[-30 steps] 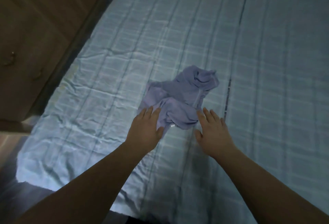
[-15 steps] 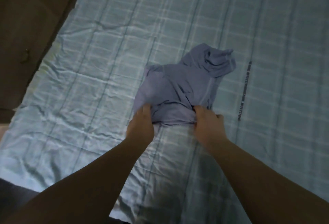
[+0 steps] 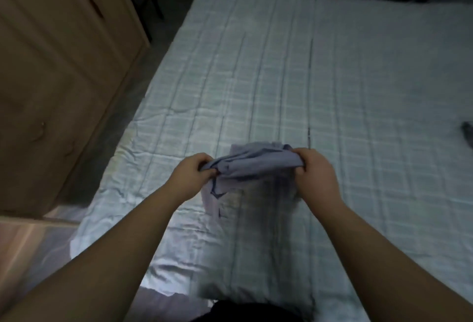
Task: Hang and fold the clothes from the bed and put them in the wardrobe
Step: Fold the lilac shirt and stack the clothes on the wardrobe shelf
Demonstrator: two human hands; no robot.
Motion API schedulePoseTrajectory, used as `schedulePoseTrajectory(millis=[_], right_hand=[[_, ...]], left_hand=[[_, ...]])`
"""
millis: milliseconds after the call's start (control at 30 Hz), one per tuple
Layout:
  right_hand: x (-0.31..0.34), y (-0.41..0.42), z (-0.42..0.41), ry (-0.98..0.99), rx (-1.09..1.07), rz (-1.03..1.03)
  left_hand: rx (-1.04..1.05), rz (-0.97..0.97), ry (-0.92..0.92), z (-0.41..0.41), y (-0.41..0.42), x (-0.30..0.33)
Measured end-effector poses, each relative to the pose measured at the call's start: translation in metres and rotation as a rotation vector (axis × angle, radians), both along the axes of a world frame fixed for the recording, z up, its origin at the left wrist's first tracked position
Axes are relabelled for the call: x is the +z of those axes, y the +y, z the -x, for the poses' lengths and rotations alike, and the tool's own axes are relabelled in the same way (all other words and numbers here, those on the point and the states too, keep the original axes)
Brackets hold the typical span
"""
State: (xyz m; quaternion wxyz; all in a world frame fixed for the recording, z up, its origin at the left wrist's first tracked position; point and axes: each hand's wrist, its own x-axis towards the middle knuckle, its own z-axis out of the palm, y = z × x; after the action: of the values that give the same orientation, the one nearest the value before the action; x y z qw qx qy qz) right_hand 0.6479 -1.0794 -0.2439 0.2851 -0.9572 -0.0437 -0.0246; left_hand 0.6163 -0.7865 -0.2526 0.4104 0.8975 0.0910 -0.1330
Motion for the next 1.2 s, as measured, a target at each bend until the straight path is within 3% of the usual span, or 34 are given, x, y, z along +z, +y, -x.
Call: schedulePoseTrajectory(millis=[133, 300, 467, 600, 767, 933, 1100, 1200], right_hand=[[0.072, 0.003, 0.022, 0.032, -0.115, -0.150], [0.135, 0.004, 0.035, 0.076, -0.205, -0.247], [0.163, -0.005, 0.049, 0.130, -0.253, -0.384], [0.171, -0.008, 0.061, 0.142, -0.289, -0.480], [0.174, -0.009, 0.072, 0.177, -0.305, -0.523], [0.169, 0.014, 0.090, 0.256, -0.186, -0.446], [0.173, 0.063, 0.111, 0.315, 0.038, -0.590], [0.170, 0.074, 0.111, 0.298, 0.039, -0.551]], left_hand=[[0.042, 0.175, -0.136, 0.015, 0.008, 0.071], [-0.027, 0.177, -0.273, 0.016, 0.002, 0.140], [0.004, 0.413, -0.317, 0.011, -0.010, 0.191], [-0.045, 0.377, -0.332, 0.007, -0.017, 0.208], [-0.098, 0.430, -0.173, 0.016, -0.027, 0.214], [-0.132, 0.562, -0.057, 0.028, -0.050, 0.214], [-0.281, 0.481, 0.015, 0.035, -0.068, 0.200], [-0.325, 0.478, 0.030, 0.036, -0.069, 0.200]])
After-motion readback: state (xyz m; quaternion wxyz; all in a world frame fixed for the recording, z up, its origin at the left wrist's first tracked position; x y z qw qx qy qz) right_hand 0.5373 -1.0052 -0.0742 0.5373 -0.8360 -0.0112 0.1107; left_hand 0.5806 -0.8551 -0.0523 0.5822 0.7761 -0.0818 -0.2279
